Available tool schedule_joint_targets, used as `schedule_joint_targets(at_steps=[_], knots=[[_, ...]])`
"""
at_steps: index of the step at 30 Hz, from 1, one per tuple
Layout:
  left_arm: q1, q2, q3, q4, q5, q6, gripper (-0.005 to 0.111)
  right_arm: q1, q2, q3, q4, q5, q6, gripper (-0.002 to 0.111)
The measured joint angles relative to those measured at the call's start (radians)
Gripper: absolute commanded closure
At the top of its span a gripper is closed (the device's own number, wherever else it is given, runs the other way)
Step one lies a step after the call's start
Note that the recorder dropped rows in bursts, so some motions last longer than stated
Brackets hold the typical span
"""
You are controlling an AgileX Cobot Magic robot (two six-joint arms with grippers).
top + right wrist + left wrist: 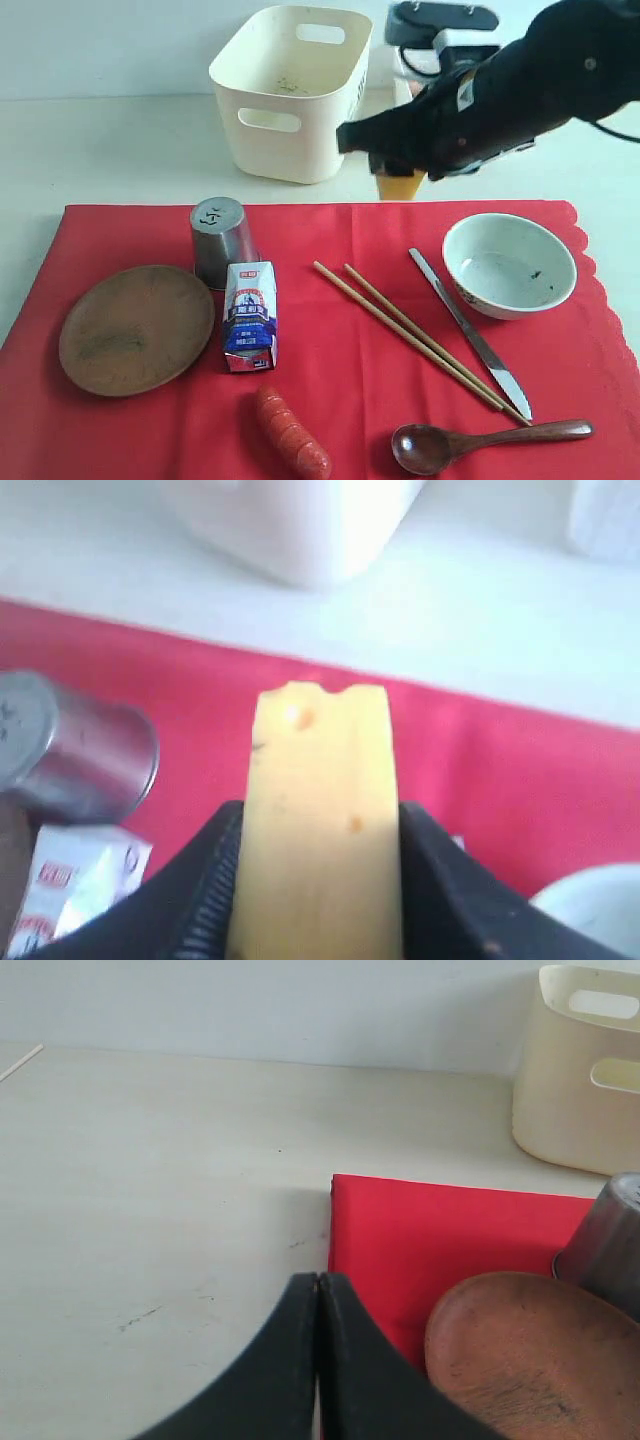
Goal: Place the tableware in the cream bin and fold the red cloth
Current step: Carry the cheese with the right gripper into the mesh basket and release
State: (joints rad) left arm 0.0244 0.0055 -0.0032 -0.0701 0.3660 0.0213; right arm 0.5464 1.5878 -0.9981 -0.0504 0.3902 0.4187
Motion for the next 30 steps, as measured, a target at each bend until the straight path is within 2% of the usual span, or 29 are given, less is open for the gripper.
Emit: schedule_joint_targets(at_steps=[7, 12, 20, 30], knots=[[0.0, 0.0, 0.0, 0.0, 0.0, 0.0, 0.105, -0.167, 0.092, -0.115, -0.033, -0.082, 0.0, 0.108], [0.0, 0.0, 0.0, 0.0, 0.0, 0.0, 0.105, -0.252, 0.214, -0.231, -0.037, -0.113, -0.017, 0.108], [0.0, 0.0, 0.0, 0.0, 0.0, 0.0, 0.105, -0.318, 0.409, -0.437, -0.039, -0.146, -0.024, 0.108], [0.0, 0.0, 0.0, 0.0, 0.0, 0.0, 0.105, -0.343, 0.594, -0.663, -0.049, -0.16, -0.026, 0.108]])
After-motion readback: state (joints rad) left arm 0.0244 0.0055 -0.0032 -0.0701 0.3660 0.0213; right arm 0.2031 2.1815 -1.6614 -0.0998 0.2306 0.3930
